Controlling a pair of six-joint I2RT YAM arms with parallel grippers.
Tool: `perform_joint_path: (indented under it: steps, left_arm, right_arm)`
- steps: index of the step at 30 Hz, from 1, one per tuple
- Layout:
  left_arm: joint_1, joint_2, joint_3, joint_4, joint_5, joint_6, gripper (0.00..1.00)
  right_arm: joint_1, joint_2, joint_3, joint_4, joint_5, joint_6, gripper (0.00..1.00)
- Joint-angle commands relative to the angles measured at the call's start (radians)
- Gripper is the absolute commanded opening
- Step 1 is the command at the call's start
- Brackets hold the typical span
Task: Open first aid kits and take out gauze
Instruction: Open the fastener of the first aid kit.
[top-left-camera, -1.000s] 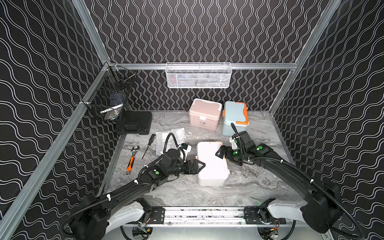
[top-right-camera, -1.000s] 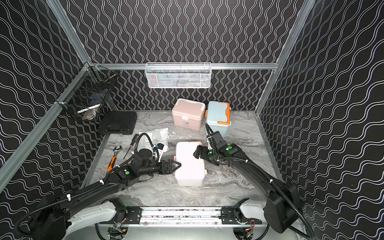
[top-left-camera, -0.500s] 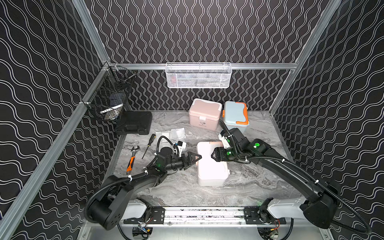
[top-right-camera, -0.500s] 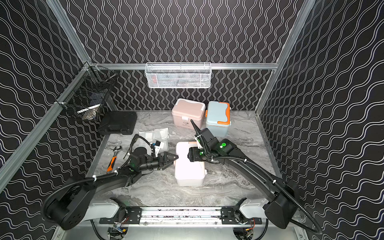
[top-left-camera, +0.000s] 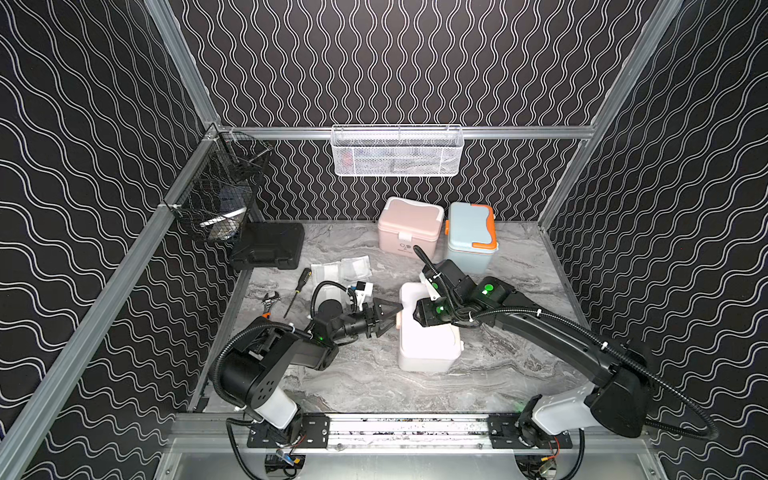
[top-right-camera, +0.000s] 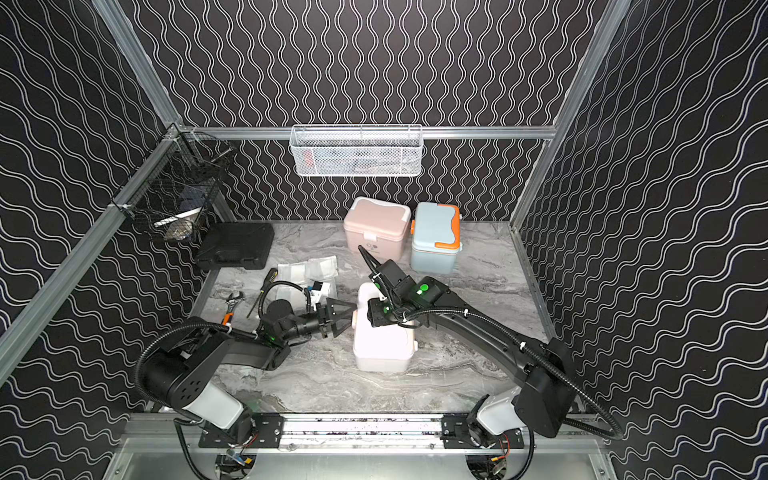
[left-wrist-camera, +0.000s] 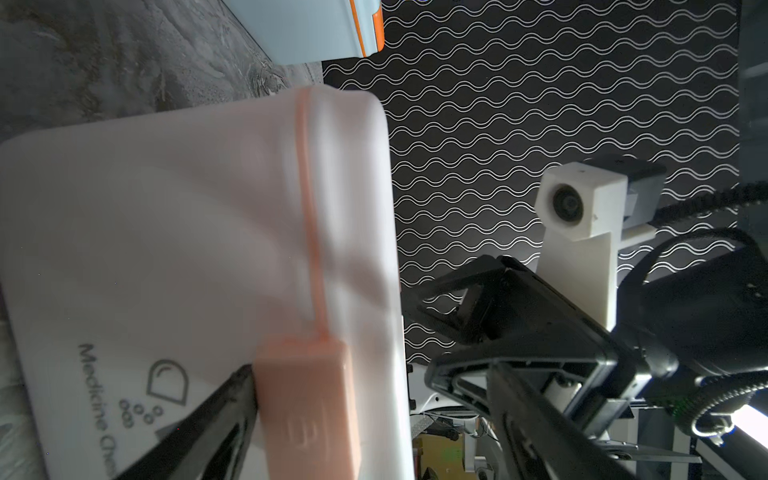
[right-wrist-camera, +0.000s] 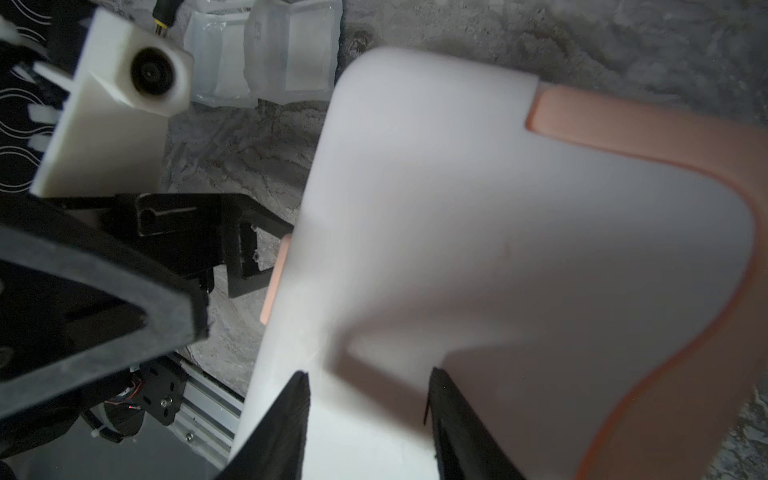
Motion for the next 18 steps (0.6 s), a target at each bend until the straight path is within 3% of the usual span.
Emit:
perform_joint_path:
  steps: [1,13,18]
  left_arm:
    - [0.0,-0.048,0.001,0.238,0.034,-0.067,0.87]
    - [0.03,-0.125,-0.049,0.211,0.012,-0.084,0.86]
    - [0.039,-0.219,-0.064,0.025,0.007,-0.005,0.87]
  right_arm:
    - [0.001,0.029,-0.017,-0.131,0.037,0.031,0.49]
    - [0.001,0.068,-0.042,-0.134,0.06,0.039,0.48]
    - [0.001,0.054,-0.019,-0.141,0.052,0.037,0.5]
